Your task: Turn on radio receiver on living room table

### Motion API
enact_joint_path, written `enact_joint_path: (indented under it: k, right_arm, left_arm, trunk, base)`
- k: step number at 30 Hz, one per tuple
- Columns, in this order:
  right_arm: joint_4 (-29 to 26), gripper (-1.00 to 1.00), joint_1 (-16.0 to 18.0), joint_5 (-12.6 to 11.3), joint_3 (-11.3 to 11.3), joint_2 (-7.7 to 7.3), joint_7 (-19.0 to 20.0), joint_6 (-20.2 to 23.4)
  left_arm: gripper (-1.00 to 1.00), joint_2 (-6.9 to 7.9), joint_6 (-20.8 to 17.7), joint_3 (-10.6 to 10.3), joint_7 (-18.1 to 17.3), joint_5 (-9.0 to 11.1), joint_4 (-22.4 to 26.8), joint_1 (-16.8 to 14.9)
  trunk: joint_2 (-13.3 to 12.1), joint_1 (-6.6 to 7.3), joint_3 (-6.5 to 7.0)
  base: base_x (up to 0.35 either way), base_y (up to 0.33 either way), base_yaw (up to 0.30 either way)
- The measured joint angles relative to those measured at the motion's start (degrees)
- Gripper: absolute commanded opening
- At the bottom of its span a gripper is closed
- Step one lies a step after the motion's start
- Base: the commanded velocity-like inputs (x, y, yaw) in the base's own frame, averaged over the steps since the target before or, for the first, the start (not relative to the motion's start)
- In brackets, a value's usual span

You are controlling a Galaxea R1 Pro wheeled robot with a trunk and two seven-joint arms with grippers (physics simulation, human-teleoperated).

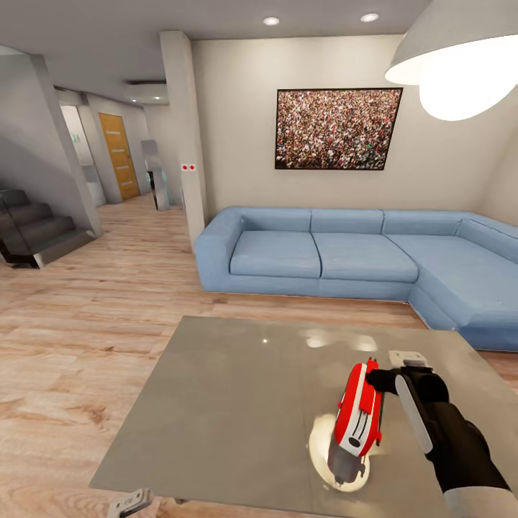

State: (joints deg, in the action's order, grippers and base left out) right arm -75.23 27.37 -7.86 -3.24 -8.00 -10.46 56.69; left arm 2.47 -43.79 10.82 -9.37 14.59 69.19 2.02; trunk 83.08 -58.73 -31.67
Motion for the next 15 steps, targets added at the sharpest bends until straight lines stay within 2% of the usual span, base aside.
enact_joint_path:
  k: [6, 15]
  right_arm:
    - [0.2, 1.0, 2.2, -0.1, 1.1, 0.01, -0.1, 0.0]
    - [1.1, 1.0, 4.3, -0.1, 0.9, -0.32, -0.4, 0.2]
  left_arm:
    - [1.0, -0.01, 0.0, -0.1, 0.0, 0.0, -0.2, 0.0]
    - [1.0, -0.01, 0.0, -0.1, 0.0, 0.0, -0.2, 0.0]
  trunk:
    - [0.0, 0.0, 0.0]
    - [0.0, 0.0, 0.0]
  base:
    - [0.0, 0.0, 0.0]
    - [0.0, 0.0, 0.0]
